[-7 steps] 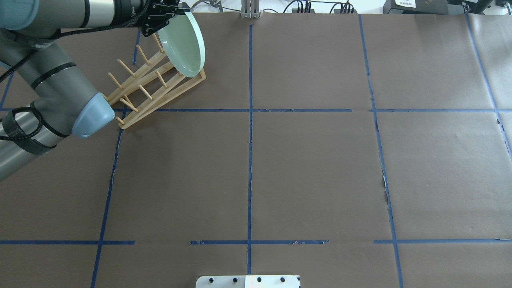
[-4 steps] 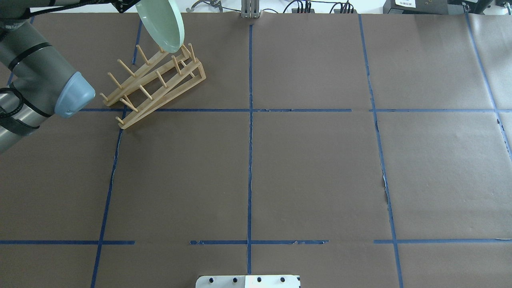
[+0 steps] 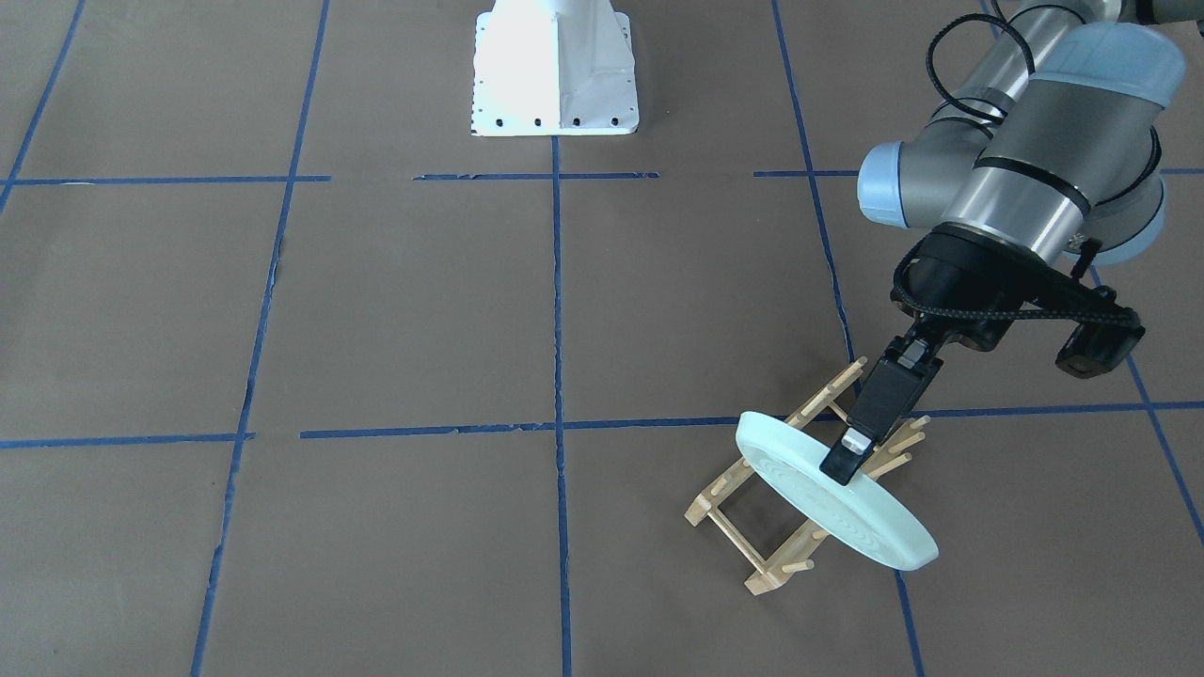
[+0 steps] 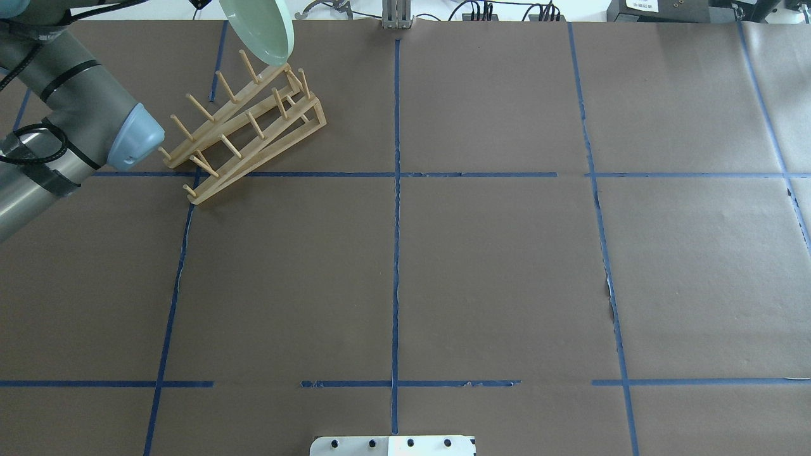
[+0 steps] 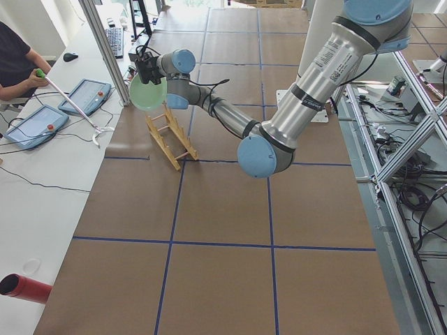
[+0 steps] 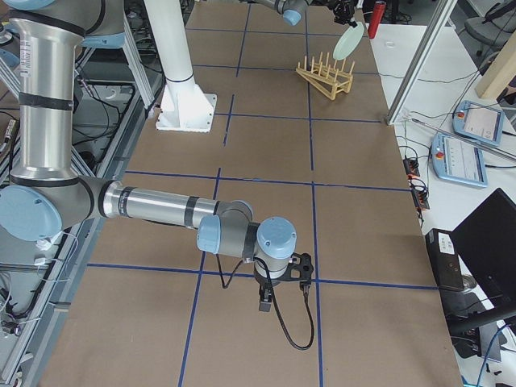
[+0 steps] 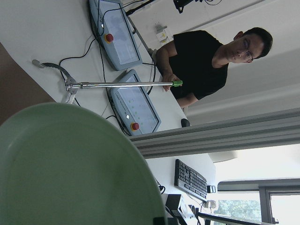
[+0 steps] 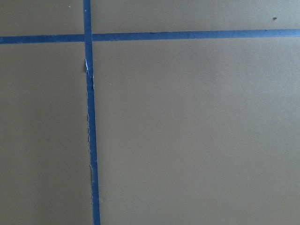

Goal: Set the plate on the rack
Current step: 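Lower the upright plate into the wooden rack's slots with the left gripper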

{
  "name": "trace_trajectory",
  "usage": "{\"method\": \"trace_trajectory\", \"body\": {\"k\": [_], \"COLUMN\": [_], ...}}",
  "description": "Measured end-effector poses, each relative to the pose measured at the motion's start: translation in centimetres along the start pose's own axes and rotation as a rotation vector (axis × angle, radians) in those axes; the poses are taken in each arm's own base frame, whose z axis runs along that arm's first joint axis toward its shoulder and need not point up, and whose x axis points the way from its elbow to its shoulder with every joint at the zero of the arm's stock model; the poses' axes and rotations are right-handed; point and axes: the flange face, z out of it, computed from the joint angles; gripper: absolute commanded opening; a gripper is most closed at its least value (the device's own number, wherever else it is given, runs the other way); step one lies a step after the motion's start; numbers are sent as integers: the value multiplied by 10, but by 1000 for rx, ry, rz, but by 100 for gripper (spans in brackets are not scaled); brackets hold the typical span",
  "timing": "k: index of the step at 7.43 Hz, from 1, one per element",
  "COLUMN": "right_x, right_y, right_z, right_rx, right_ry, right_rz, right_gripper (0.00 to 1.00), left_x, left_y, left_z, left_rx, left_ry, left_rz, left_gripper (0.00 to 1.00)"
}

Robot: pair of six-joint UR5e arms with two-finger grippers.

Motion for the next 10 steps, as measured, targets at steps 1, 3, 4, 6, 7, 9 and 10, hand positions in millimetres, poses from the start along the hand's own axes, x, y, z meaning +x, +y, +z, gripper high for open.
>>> {"method": "trace_trajectory", "body": {"k": [1, 3, 4, 6, 7, 9, 10], "right_x": [0, 0, 0, 0, 0, 0, 0], "right_y": [0, 0, 0, 0, 0, 0, 0], "right_z": [0, 0, 0, 0, 0, 0, 0], "right_rx": [0, 0, 0, 0, 0, 0, 0], "right_ry": [0, 0, 0, 0, 0, 0, 0], "right_rz": [0, 0, 0, 0, 0, 0, 0], "right_gripper": [100, 100, 100, 100, 100, 100, 100], "left_x": [-4, -13, -17, -26, -33, -45, -49], "left_y": [6, 19, 21, 22, 21, 19, 20], "left_z": [6, 14, 16, 18, 21, 27, 30], "left_rx": [-9, -24, -28, -34, -36, -39, -40], "left_ry": [-5, -16, -21, -22, -21, -30, -37], "left_rz": [0, 1, 2, 23, 39, 67, 74], "left_gripper": [0, 0, 0, 0, 0, 0, 0]}}
